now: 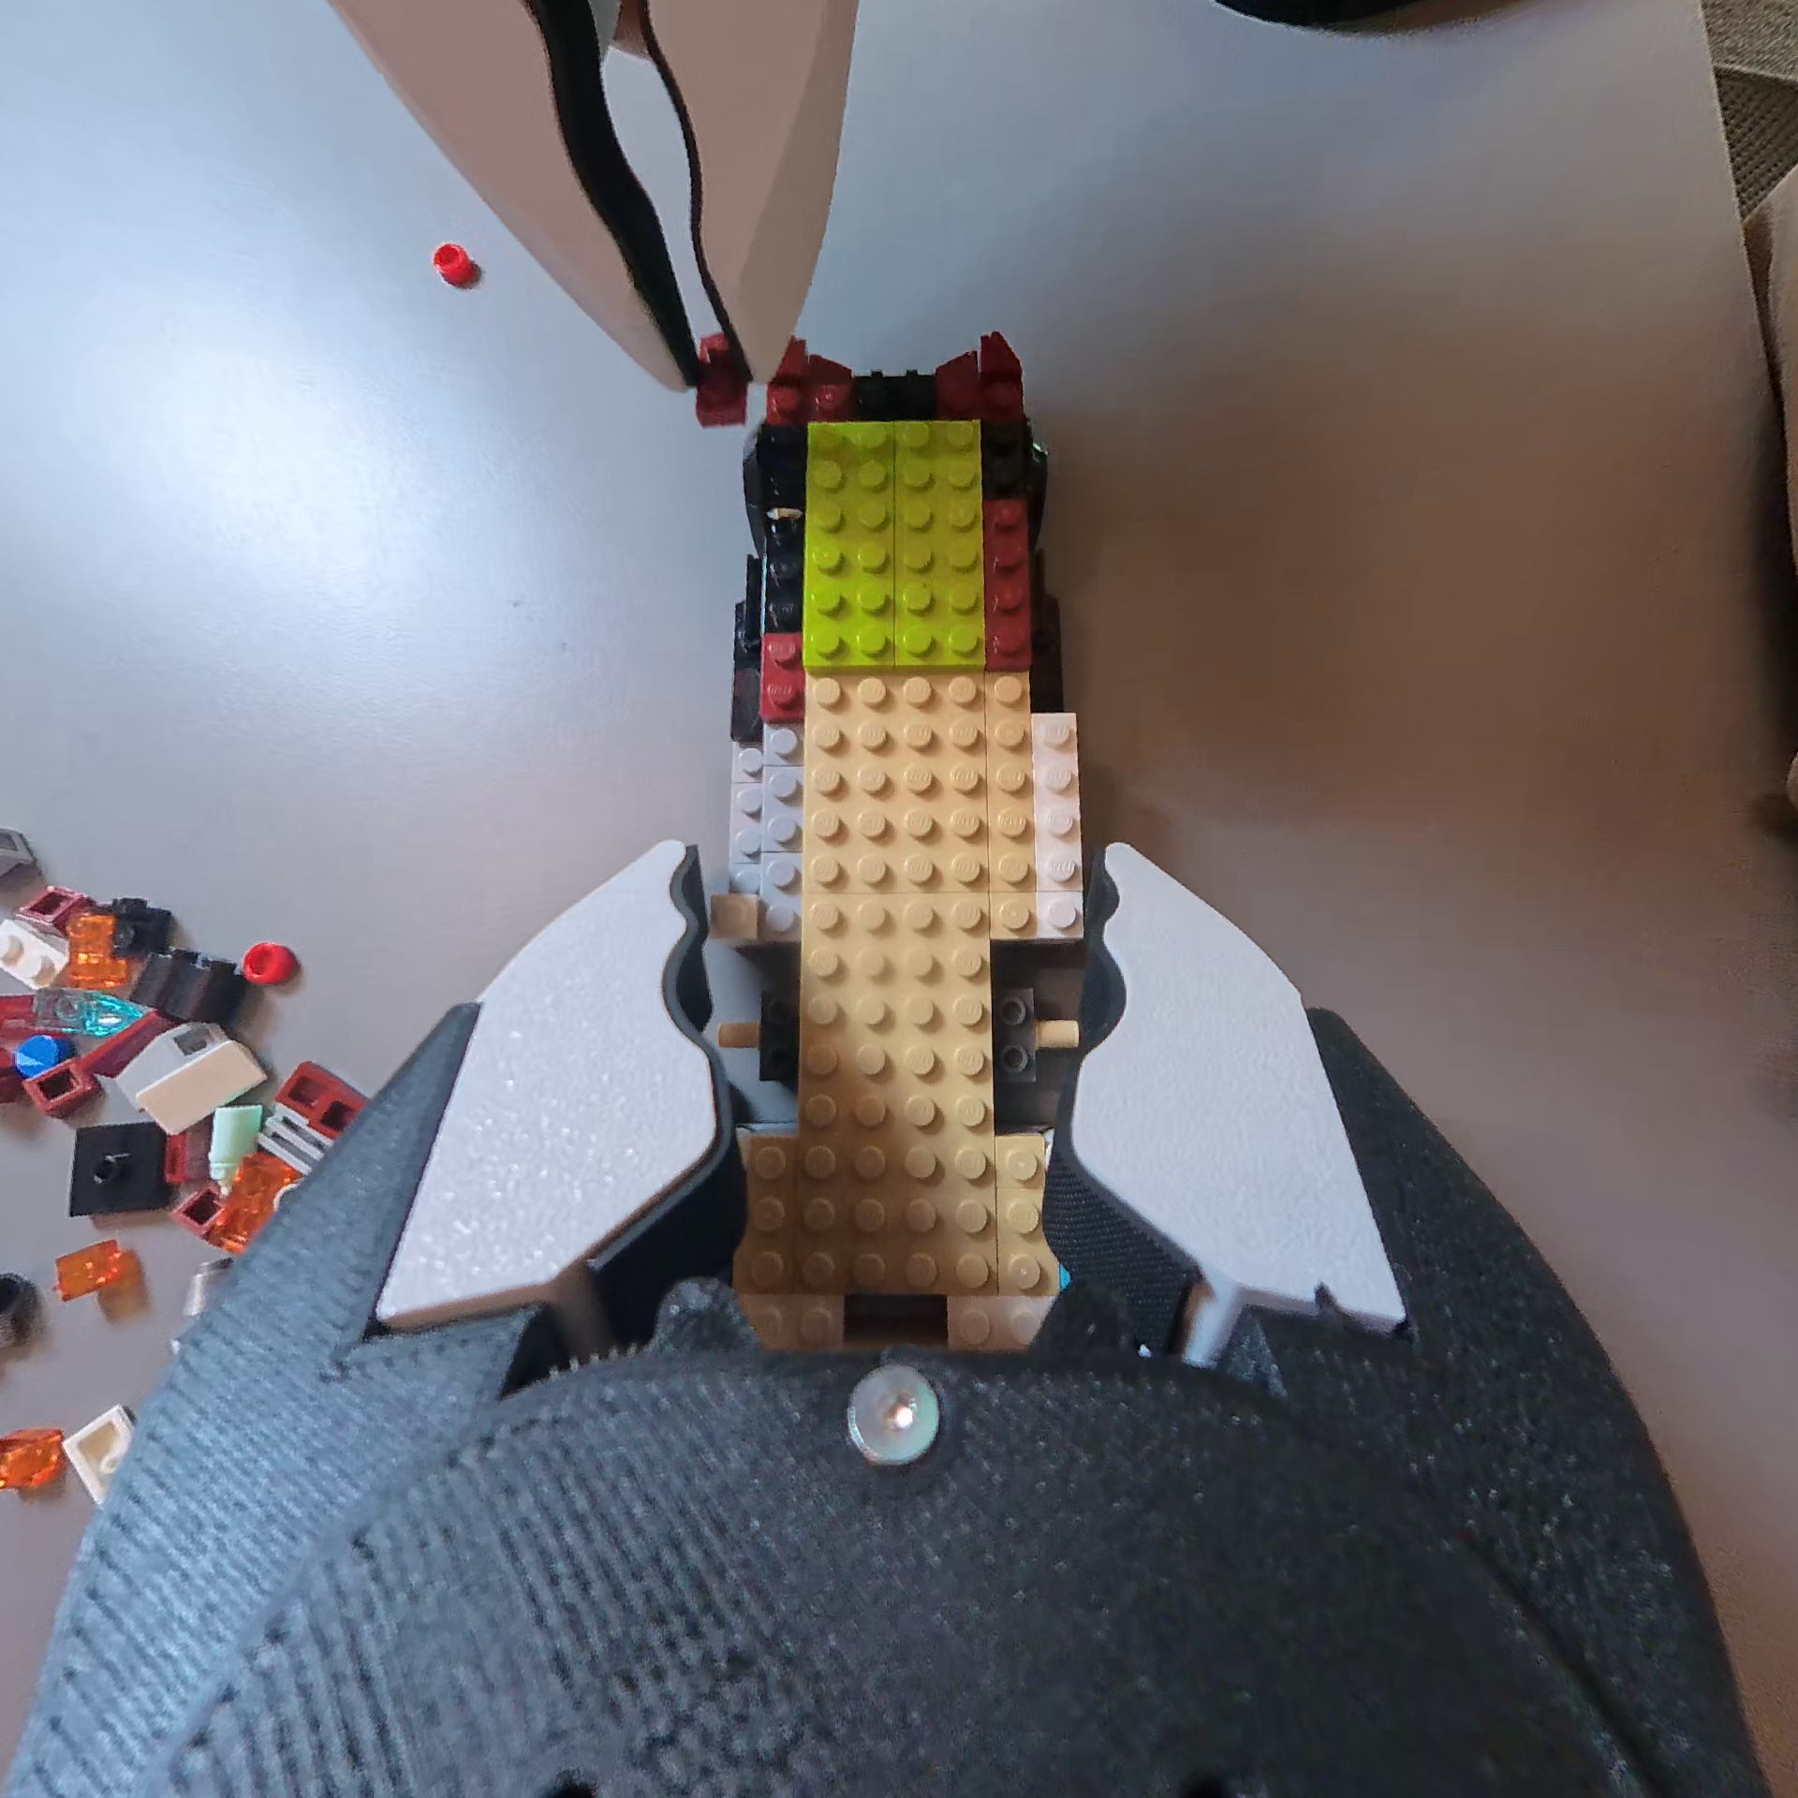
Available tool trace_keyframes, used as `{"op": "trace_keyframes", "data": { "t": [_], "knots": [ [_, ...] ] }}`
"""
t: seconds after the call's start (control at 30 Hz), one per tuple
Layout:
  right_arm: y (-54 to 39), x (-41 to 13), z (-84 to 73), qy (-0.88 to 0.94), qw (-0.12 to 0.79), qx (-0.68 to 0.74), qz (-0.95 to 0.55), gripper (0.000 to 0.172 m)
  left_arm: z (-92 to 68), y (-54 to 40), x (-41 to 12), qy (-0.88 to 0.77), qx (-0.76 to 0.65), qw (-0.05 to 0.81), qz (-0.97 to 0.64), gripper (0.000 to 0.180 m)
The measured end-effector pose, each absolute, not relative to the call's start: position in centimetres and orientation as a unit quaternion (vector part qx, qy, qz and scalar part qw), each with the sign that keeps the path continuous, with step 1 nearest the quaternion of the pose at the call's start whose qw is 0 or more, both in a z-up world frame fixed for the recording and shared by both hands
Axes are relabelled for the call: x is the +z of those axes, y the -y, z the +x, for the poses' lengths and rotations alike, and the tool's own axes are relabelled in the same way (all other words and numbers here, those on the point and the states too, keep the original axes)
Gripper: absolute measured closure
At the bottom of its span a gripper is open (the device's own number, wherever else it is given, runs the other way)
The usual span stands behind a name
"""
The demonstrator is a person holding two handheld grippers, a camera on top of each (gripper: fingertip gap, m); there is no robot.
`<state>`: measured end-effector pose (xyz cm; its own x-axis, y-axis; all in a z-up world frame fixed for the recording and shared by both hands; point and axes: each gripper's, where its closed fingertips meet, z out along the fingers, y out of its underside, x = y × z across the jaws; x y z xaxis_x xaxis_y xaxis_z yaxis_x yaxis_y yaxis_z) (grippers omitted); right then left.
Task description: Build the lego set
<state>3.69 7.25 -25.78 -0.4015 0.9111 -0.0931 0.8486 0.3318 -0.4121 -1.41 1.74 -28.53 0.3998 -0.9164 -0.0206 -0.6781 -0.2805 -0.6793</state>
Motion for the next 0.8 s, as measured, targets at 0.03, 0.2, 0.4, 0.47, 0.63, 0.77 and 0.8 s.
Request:
{"op": "trace_keyframes", "data": {
  "t": [0.03,0.2,0.4,0.47,0.63,0.77,0.8],
  "knots": [
    [-7.4,-25.7,3.9,0.812,0.077,0.2,-0.544,0.164,-1.4,-1.7,-28.5,-0.513,-0.192,0.31,-0.777,0.105],
    [-7.5,-25.3,4.4,0.807,0.079,0.201,-0.55,0.164,-1.4,-1.7,-28.5,-0.514,-0.191,0.31,-0.777,0.105],
    [-5.9,-25.4,2.6,0.815,0.088,0.216,-0.531,0.164,-1.4,-1.7,-28.5,-0.514,-0.19,0.31,-0.777,0.105],
    [-5.7,-25.8,2.0,0.817,0.085,0.215,-0.528,0.164,-1.4,-1.7,-28.5,-0.514,-0.189,0.31,-0.777,0.105],
    [-5.5,-26.5,1.4,0.813,0.068,0.227,-0.532,0.164,-1.4,-1.7,-28.5,-0.515,-0.188,0.311,-0.776,0.105],
    [-5.3,-26.7,1.4,0.811,0.06,0.235,-0.532,0.164,-1.4,-1.7,-28.5,-0.516,-0.189,0.311,-0.775,0.105],
    [-5.2,-26.7,1.4,0.81,0.058,0.238,-0.533,0.164,-1.4,-1.6,-28.5,-0.516,-0.191,0.311,-0.775,0.105]
  ]
}}
